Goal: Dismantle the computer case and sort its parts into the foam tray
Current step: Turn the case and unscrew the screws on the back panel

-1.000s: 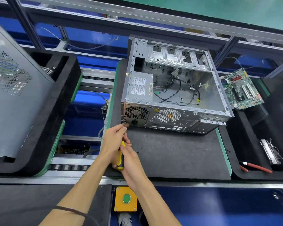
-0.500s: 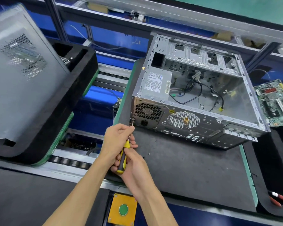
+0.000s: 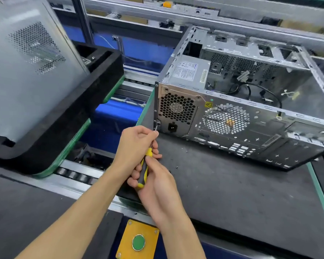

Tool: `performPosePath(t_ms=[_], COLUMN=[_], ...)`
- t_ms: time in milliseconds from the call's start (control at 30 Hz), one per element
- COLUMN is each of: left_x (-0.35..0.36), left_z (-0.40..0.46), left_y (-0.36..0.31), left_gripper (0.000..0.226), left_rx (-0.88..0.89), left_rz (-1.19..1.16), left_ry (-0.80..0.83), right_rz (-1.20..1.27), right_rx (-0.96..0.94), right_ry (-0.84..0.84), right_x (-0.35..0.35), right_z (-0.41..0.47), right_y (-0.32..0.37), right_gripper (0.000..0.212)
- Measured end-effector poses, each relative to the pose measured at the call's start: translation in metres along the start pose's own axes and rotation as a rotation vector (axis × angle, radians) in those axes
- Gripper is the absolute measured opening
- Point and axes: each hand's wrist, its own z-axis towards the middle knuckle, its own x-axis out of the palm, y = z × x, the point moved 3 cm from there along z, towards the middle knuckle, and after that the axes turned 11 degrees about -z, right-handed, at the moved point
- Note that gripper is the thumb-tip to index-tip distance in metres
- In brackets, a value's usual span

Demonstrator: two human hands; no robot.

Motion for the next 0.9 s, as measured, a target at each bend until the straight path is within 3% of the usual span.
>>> performPosePath(t_ms=[700, 900], left_x=[0.0013, -0.0041], left_z=[-0.0008, 0.0076], left_y=[-0.0027, -0.0007], left_gripper=[0.021, 0.023], left_rx=[0.047, -0.099], left_rz=[0.075, 0.015], left_ry=[0.02, 0.075], right_rz=[0.006, 0.029], right_rx=[-0.038, 0.024], right_ry=[-0.008, 0.047], right_x=[-0.0042, -0.0028], right_z=[0.0034, 0.0007], right_y=[-0.0047, -0.0001], right_gripper=[0.013, 0.029])
